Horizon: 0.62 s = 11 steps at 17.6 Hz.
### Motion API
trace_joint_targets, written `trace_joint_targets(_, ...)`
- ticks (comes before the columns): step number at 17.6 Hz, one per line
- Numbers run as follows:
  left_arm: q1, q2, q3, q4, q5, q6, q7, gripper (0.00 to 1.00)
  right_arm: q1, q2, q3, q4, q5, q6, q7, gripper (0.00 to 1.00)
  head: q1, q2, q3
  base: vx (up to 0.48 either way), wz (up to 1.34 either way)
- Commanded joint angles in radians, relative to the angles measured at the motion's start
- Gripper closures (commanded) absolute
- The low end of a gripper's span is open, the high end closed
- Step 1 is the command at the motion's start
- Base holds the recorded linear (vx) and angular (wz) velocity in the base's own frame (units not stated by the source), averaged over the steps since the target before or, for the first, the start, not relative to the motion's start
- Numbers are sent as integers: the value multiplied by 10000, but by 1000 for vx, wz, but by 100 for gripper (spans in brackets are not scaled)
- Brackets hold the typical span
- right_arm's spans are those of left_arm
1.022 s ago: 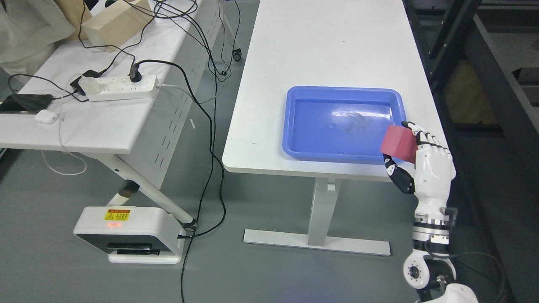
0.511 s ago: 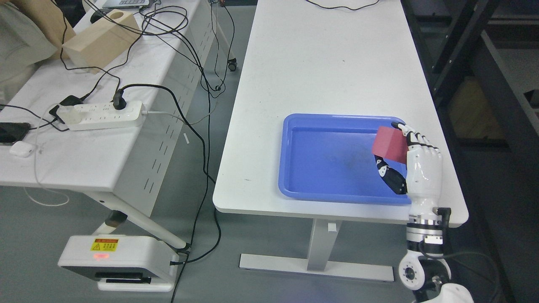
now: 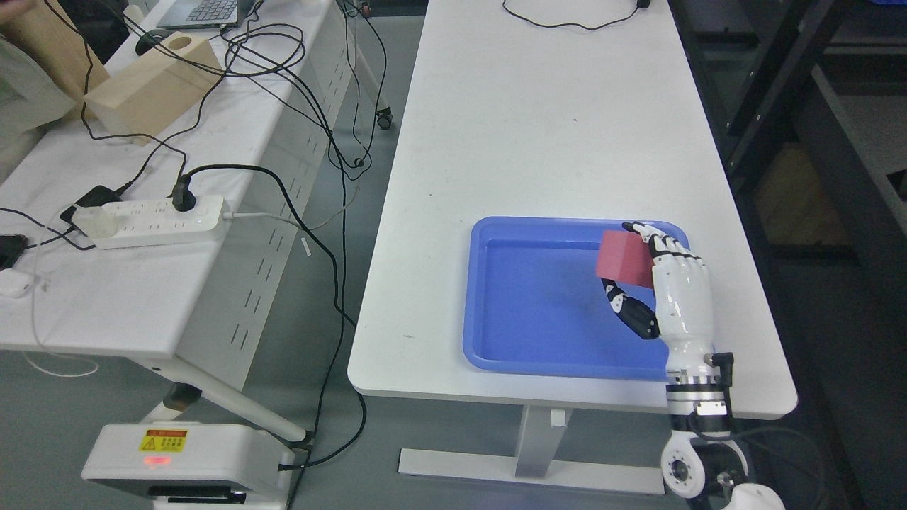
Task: Pick pink block from left shelf to tray
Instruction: 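Lower the pink block into the blue tray with the right hand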
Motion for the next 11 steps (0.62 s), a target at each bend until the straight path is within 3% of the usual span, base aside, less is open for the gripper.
trace_joint_targets(1, 322, 175, 0, -175, 0, -4, -3, 0, 527, -214, 60, 28, -67, 98, 400, 89, 0, 0, 0, 70, -7)
trace_joint_targets(4, 322, 175, 0, -175, 0, -4, -3, 0, 804, -460, 60, -33, -129, 98, 601, 76, 0, 0, 0, 48, -3)
trace_joint_targets(11, 322, 175, 0, -175, 0, -4, -3, 0, 851, -598, -48, -140, -558, 52, 754, 27, 0, 0, 0, 17, -2)
